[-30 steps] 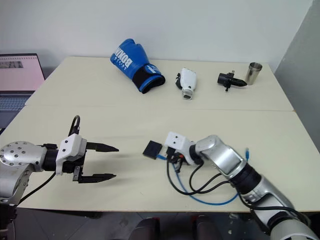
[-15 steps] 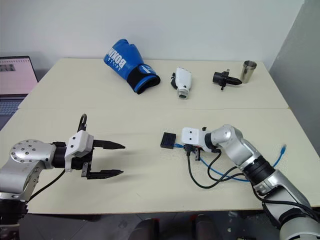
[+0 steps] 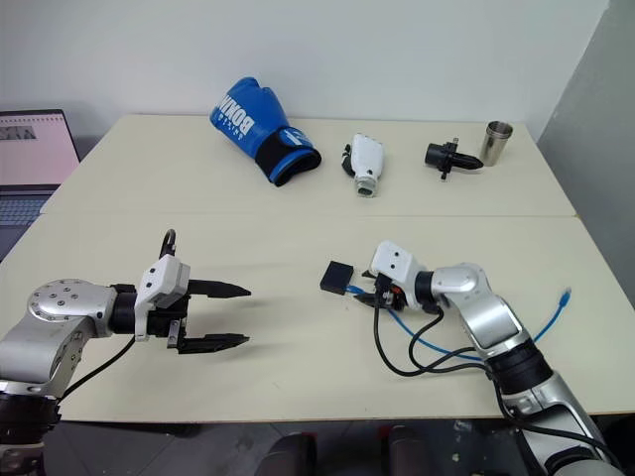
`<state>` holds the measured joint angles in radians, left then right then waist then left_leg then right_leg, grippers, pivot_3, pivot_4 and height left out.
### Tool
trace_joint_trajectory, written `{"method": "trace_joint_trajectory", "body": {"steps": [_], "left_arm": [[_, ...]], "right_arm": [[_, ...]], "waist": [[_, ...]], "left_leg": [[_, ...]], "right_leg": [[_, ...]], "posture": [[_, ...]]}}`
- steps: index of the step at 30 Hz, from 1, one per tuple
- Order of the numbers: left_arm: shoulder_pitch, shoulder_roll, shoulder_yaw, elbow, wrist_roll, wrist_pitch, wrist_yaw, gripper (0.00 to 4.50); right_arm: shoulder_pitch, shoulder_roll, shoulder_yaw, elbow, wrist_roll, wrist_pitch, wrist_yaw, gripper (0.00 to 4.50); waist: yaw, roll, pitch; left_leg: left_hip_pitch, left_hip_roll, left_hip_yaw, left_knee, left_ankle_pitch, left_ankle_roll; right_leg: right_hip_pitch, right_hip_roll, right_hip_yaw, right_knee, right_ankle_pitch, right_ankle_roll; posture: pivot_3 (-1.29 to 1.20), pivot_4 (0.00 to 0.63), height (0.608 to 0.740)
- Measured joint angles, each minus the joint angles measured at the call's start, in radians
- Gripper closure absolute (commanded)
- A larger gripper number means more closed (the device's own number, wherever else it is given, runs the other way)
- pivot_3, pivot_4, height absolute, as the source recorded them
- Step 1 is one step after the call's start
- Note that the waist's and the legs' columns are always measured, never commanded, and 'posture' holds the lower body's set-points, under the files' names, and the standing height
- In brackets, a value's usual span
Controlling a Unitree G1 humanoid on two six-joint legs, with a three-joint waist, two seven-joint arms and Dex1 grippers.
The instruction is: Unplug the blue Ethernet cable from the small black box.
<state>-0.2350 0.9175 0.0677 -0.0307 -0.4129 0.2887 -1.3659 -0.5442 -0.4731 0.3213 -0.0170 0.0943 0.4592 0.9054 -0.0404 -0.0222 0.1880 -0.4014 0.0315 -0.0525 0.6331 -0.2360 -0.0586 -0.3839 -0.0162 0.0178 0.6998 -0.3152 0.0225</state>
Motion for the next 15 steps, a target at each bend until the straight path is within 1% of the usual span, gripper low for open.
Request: {"method": "trace_joint_trajectory", "body": {"steps": [7,10,13,15], "left_arm": [[-0.016,-0.003,0.0,-0.009,-0.015,0.034,0.004,0.0],[-0.016,-0.003,0.0,-0.01,-0.019,0.04,0.005,0.0],[-0.023,-0.005,0.0,-0.01,-0.019,0.049,0.011,0.0],[-0.034,-0.012,0.0,-0.01,-0.021,0.053,0.021,0.0]], "right_arm": [[0.023,0.061,-0.004,0.064,-0.019,-0.018,-0.064,2.06],[0.023,0.064,0.006,0.099,-0.034,-0.023,-0.067,2.06],[0.021,0.065,0.006,0.108,-0.035,-0.032,-0.06,2.56],[0.021,0.07,0.009,0.112,-0.035,-0.036,-0.059,3.02]], "waist": [[-0.001,0.0,0.0],[0.0,0.0,0.0],[0.0,0.0,0.0],[0.0,0.0,0.0]], "left_leg": [[0.0,0.0,0.0,0.0,0.0,0.0],[0.0,0.0,0.0,0.0,0.0,0.0],[0.0,0.0,0.0,0.0,0.0,0.0],[0.0,0.0,0.0,0.0,0.0,0.0]], "right_leg": [[0.0,0.0,0.0,0.0,0.0,0.0],[0.0,0.0,0.0,0.0,0.0,0.0],[0.0,0.0,0.0,0.0,0.0,0.0],[0.0,0.0,0.0,0.0,0.0,0.0]], "posture": [[0.0,0.15,0.74],[0.0,0.15,0.74],[0.0,0.15,0.74],[0.0,0.15,0.74]]}}
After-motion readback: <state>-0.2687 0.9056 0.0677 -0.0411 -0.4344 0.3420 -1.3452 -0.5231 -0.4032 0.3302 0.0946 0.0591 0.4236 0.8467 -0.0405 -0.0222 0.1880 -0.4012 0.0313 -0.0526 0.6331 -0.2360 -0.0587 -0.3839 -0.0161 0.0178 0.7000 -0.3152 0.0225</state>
